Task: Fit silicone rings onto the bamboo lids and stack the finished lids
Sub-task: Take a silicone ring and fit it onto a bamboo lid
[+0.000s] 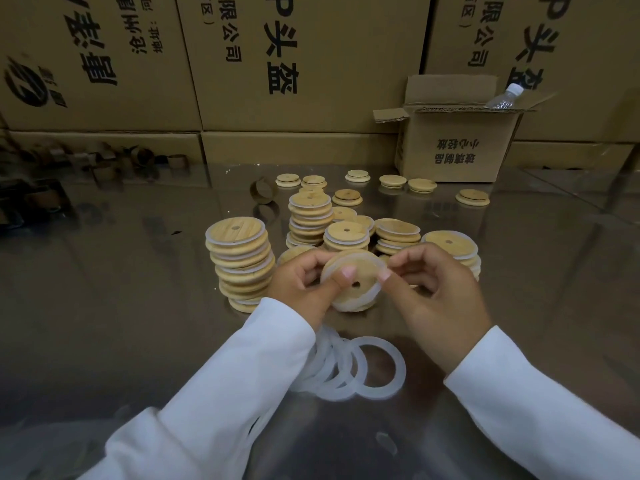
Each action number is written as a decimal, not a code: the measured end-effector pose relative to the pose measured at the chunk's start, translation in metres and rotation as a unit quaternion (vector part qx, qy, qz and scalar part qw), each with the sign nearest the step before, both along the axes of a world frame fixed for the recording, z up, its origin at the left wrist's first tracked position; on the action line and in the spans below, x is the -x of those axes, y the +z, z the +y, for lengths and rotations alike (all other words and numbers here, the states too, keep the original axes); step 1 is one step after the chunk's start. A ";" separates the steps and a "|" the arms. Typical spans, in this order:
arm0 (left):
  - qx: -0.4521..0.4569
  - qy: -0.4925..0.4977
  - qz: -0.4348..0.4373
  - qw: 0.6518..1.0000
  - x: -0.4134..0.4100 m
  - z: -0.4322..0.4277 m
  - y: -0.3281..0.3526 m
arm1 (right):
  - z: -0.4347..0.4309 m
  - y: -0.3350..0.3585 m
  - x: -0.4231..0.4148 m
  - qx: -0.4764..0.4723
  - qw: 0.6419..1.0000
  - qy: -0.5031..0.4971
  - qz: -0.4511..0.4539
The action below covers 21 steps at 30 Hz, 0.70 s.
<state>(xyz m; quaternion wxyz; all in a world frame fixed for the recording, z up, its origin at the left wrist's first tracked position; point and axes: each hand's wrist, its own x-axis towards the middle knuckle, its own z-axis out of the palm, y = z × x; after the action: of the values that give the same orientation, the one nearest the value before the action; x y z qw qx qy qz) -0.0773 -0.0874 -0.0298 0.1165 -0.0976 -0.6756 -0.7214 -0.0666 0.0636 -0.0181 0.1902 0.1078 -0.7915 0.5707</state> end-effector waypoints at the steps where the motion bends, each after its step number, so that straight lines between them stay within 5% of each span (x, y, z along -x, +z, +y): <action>1: -0.013 0.010 -0.013 1.000 0.001 0.001 -0.001 | -0.002 -0.002 -0.002 -0.011 1.000 -0.007 0.006; 11: -0.043 -0.047 -0.098 0.993 0.000 0.006 -0.002 | 0.000 0.000 -0.001 -0.068 0.997 -0.037 0.015; 21: 0.042 -0.039 -0.019 0.998 0.000 0.001 0.003 | 0.000 0.004 0.003 -0.097 0.994 -0.058 0.013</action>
<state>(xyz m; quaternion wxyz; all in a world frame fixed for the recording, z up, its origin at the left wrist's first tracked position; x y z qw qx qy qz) -0.0768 -0.0861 -0.0266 0.0712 -0.1144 -0.7035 -0.6978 -0.0700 0.0635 -0.0145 0.2219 0.0876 -0.8454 0.4779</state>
